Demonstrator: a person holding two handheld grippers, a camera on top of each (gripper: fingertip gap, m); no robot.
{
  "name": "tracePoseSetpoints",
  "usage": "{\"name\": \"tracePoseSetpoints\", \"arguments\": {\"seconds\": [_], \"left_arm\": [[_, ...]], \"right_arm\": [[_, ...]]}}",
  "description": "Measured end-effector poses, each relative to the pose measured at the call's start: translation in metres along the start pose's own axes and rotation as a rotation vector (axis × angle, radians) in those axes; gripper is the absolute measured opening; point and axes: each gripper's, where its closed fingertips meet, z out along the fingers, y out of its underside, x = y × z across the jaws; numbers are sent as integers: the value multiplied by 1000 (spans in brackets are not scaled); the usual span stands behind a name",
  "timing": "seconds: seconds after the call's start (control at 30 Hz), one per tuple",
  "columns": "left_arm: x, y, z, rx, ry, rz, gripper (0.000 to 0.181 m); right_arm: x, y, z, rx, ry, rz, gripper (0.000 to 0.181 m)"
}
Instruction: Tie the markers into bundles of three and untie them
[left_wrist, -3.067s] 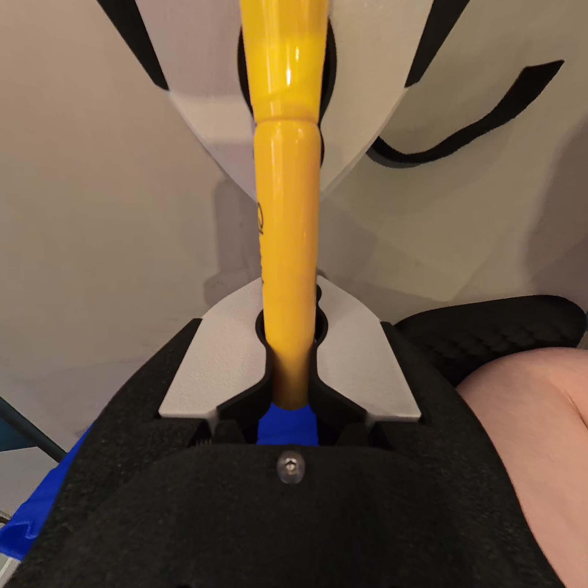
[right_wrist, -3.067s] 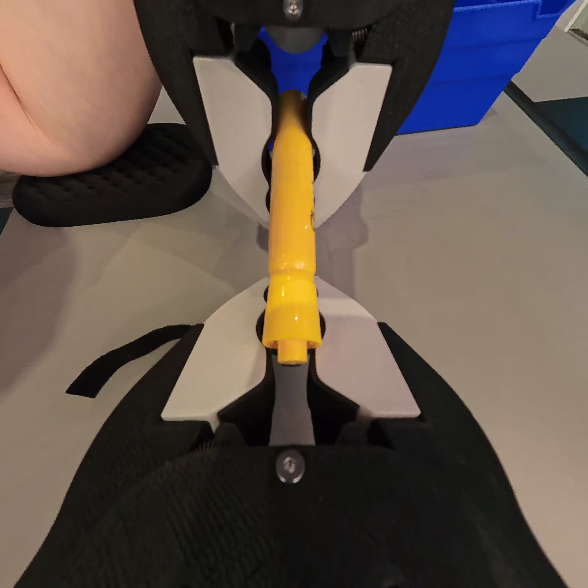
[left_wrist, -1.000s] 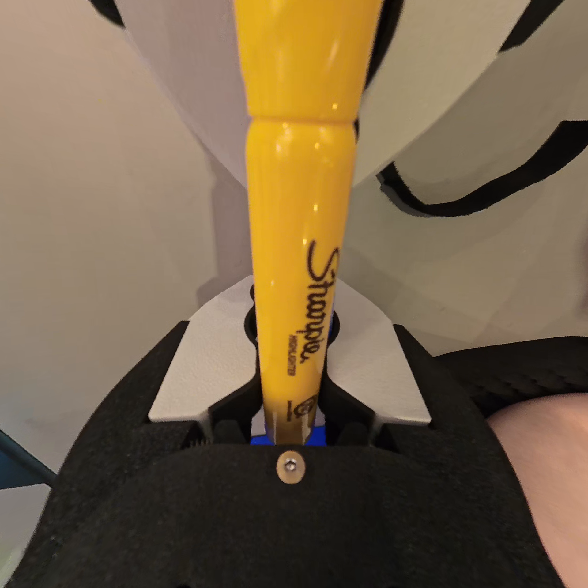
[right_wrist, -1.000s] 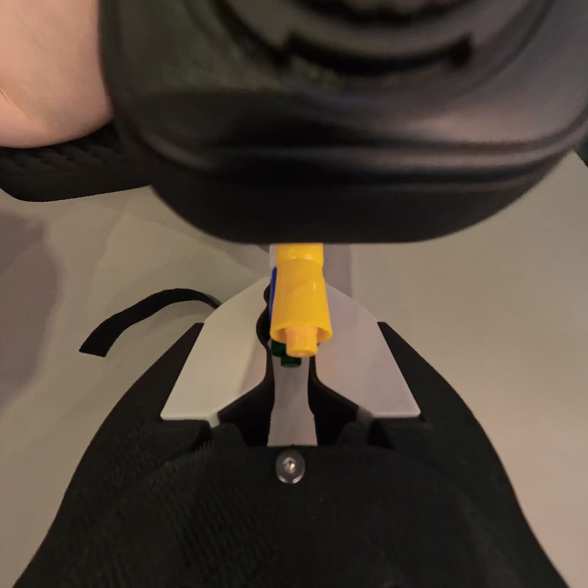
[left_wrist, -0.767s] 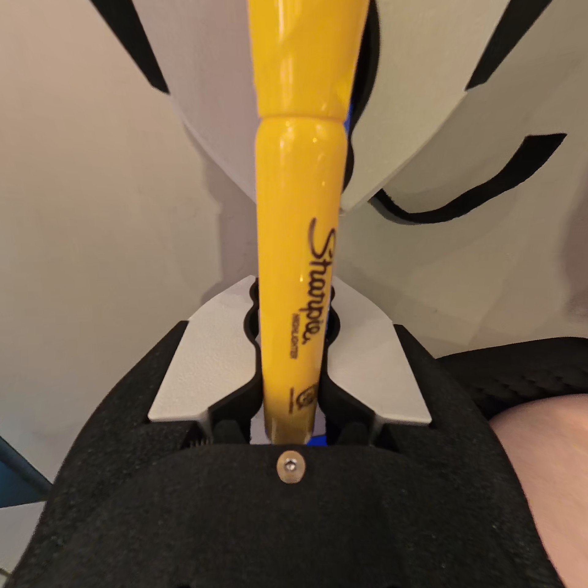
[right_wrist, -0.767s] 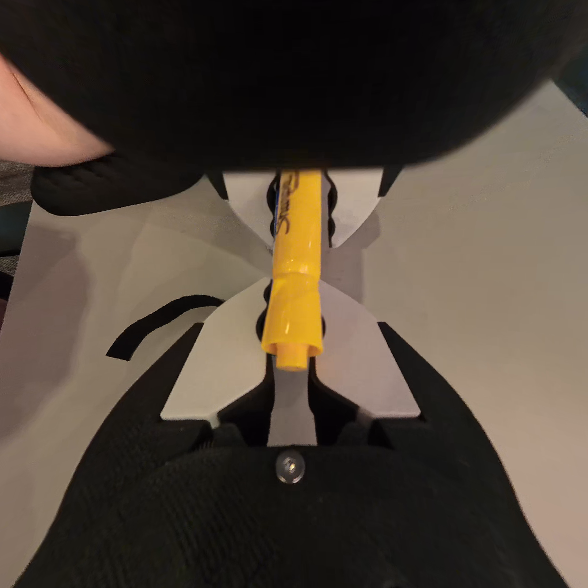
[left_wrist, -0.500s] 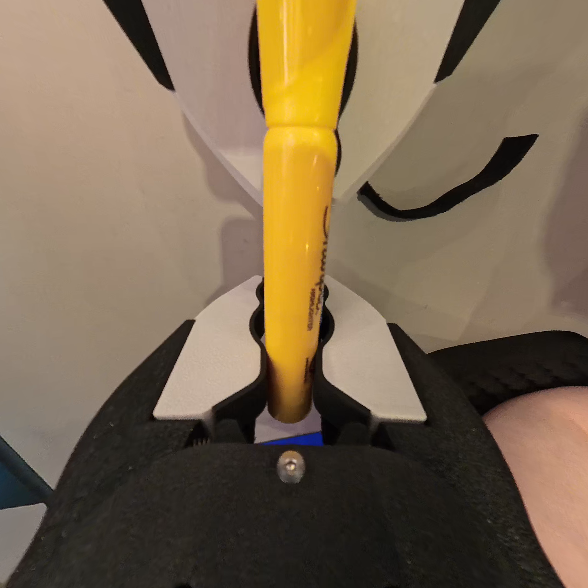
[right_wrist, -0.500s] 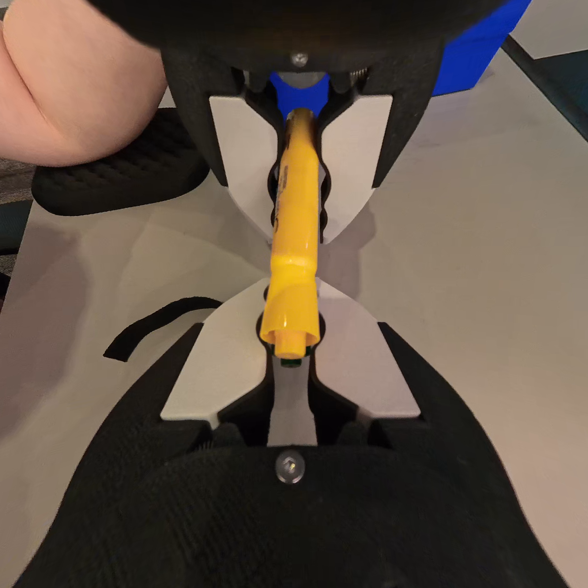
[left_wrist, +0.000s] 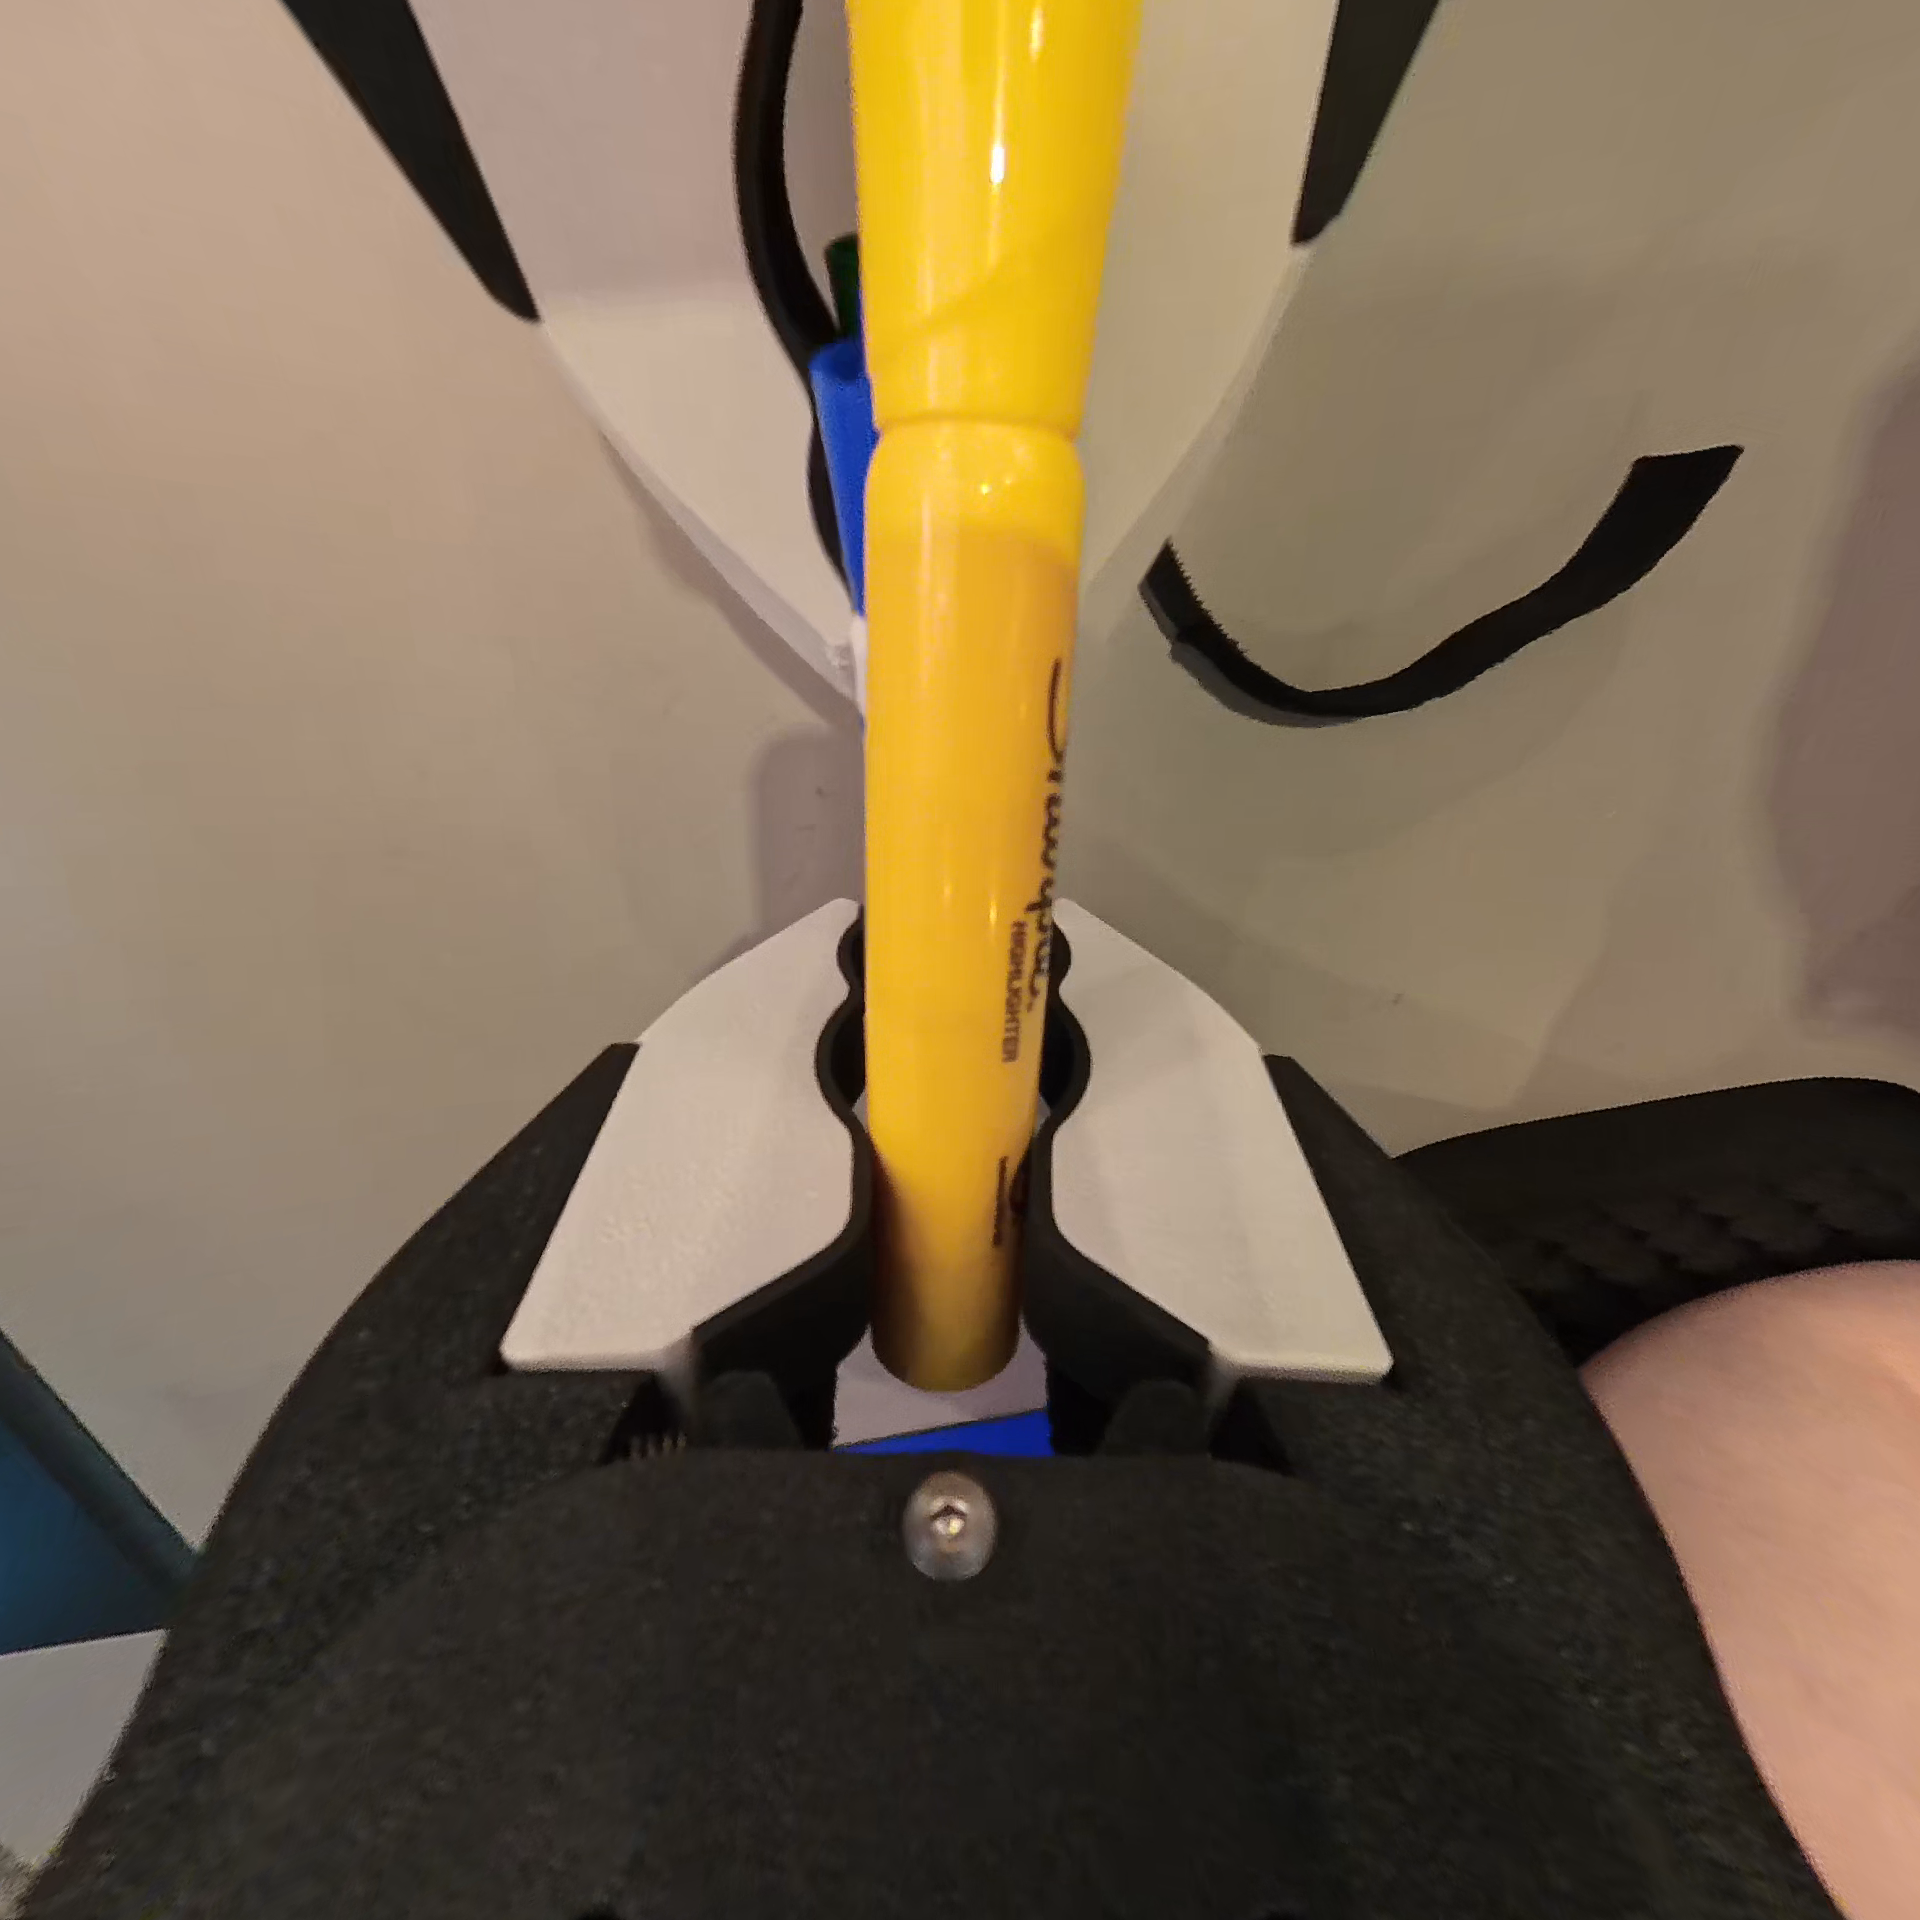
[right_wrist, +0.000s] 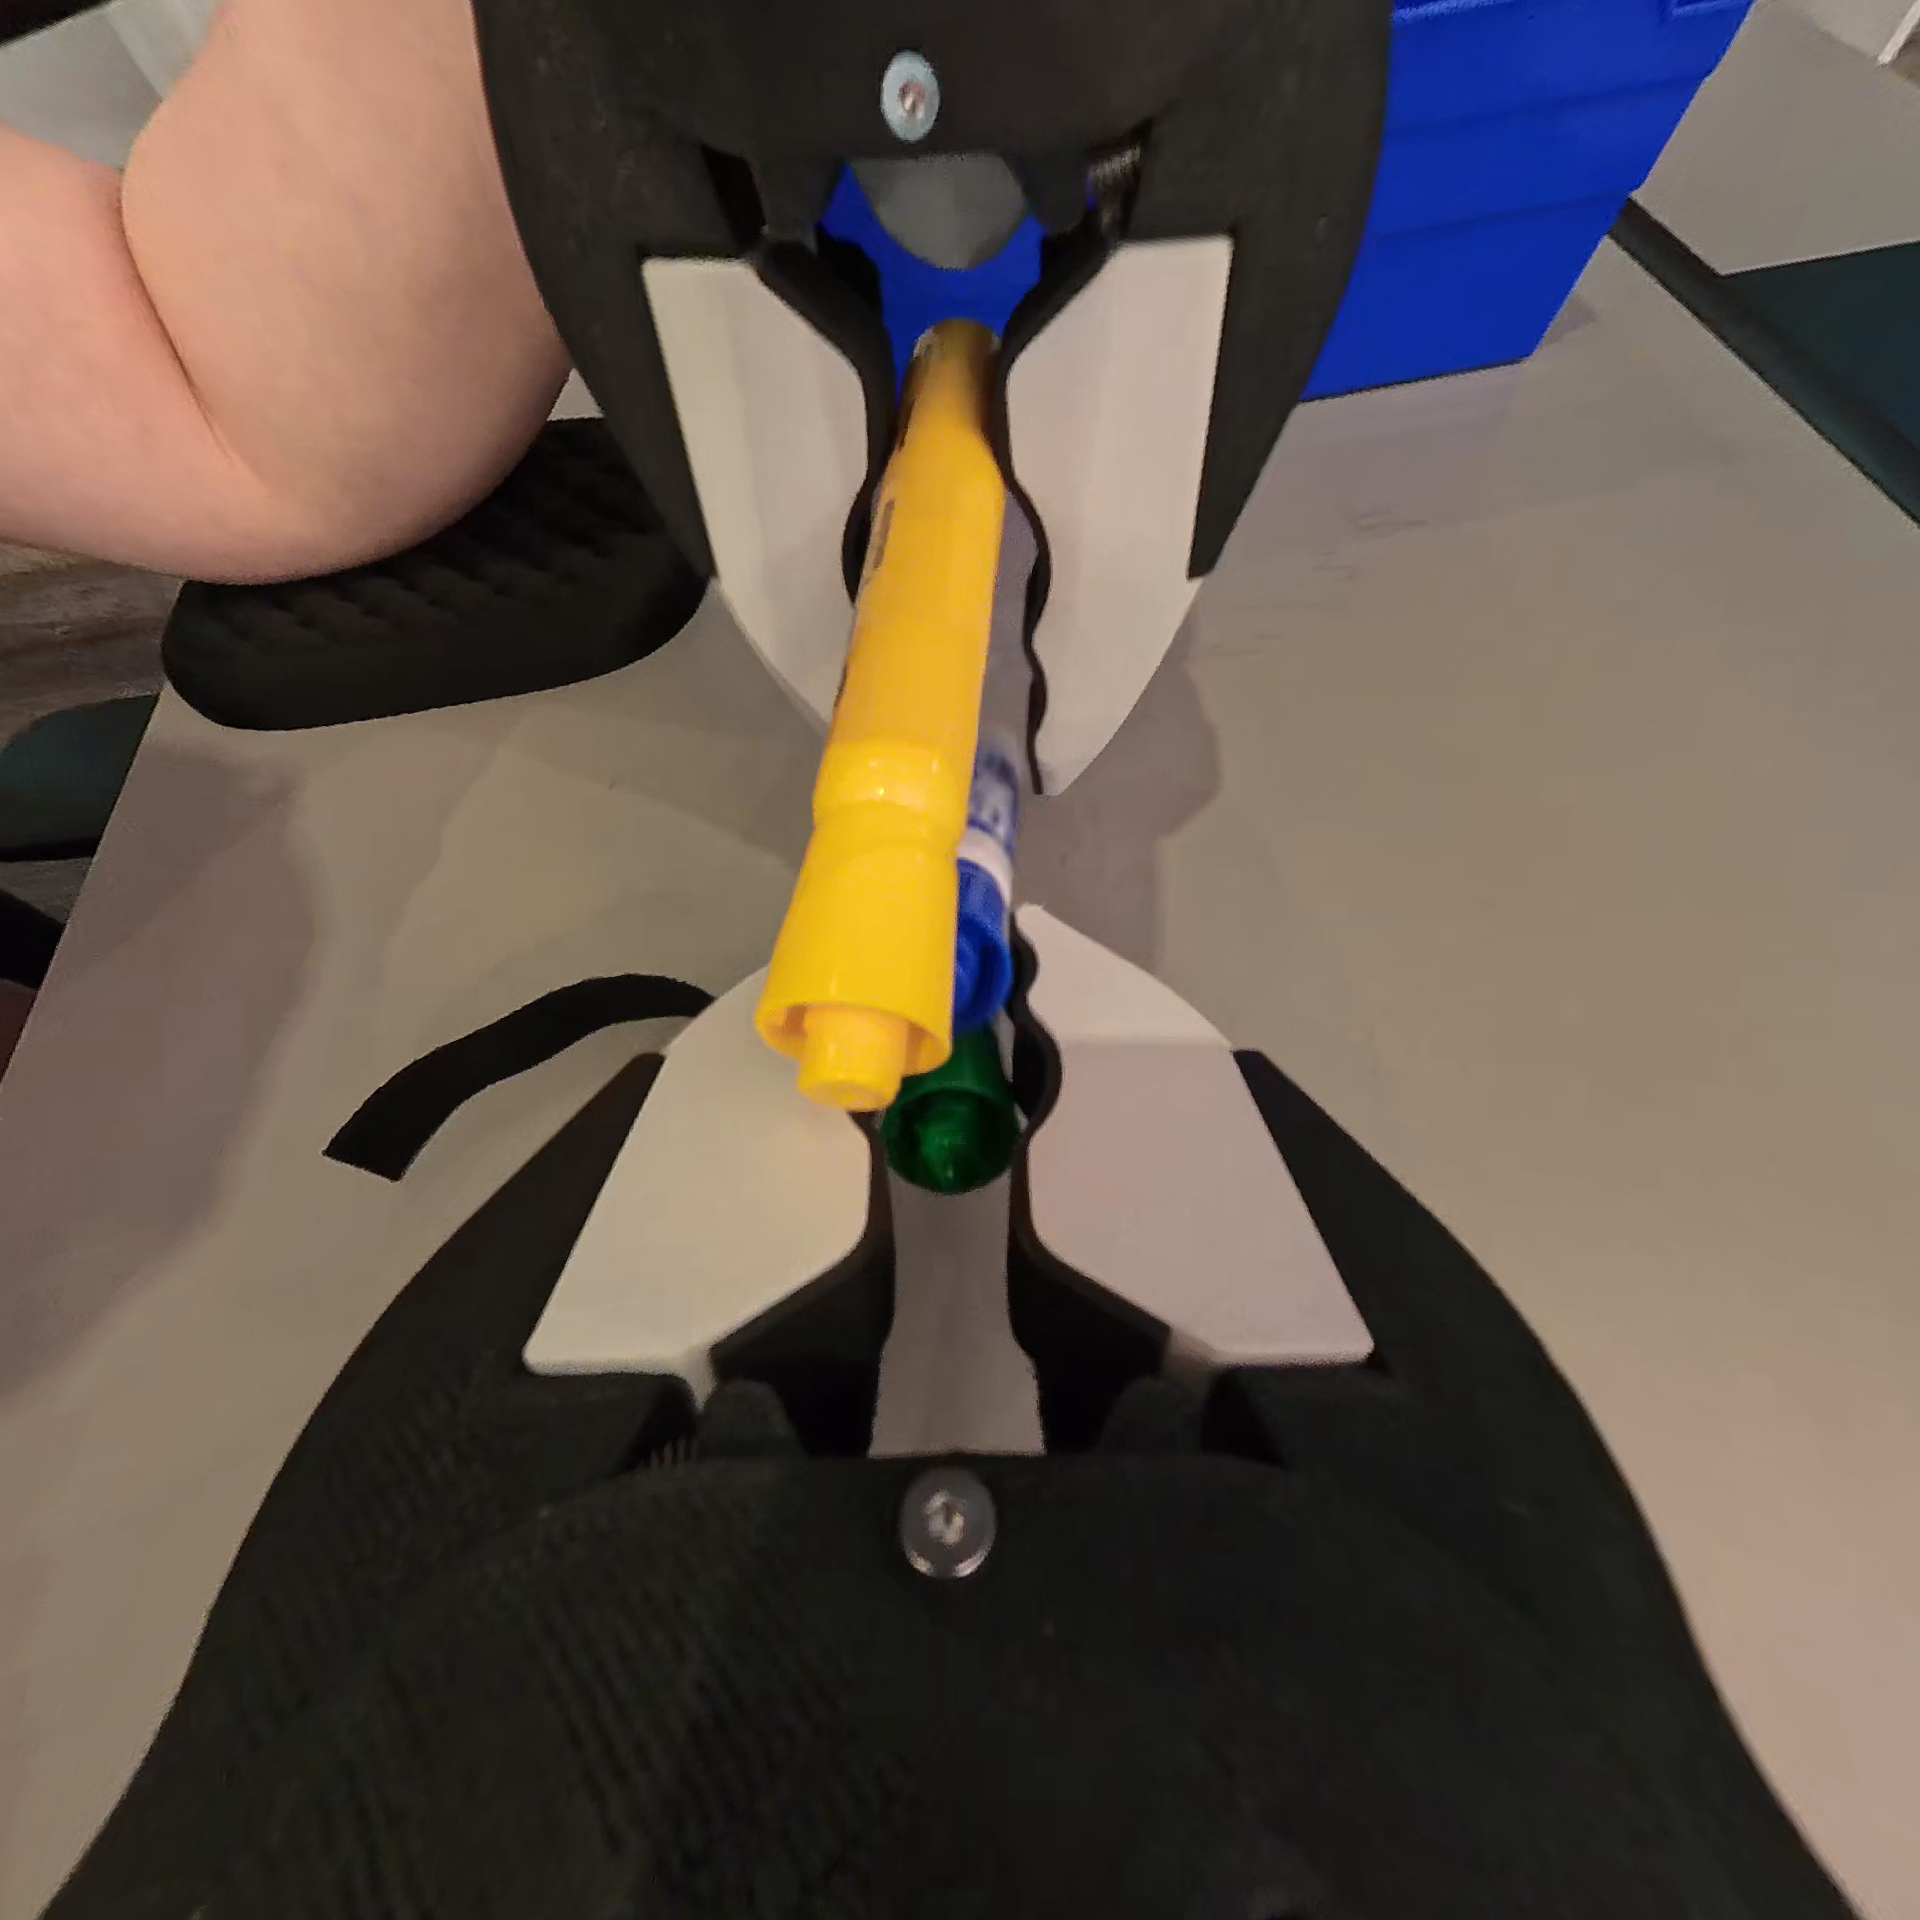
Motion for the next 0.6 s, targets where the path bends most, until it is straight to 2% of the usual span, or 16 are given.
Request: {"name": "tracePoseSetpoints", "arguments": {"seconds": [0.03, 0.07, 0.2, 0.37, 0.5, 0.6], "left_arm": [[0, -1, -1, 10, 4, -2, 30], [1, -2, -2, 19, 5, 0, 29], [3, 3, 2, -13, 15, 3, 30], [0, 5, 3, -14, 11, -11, 30], [-2, 11, 4, -13, 12, -28, 29], [-7, 17, 3, 2, 16, -72, 28]], "right_arm": [[-1, 2, 0, -8, -13, -3, 18], [-3, 3, 0, -11, -21, -15, 1], [4, 3, -4, -30, 21, -24, 1], [11, 19, -5, -93, 28, -29, 1], [19, 25, -9, -119, 52, 20, 18], [12, 27, -31, -119, 98, 149, 26]]}}
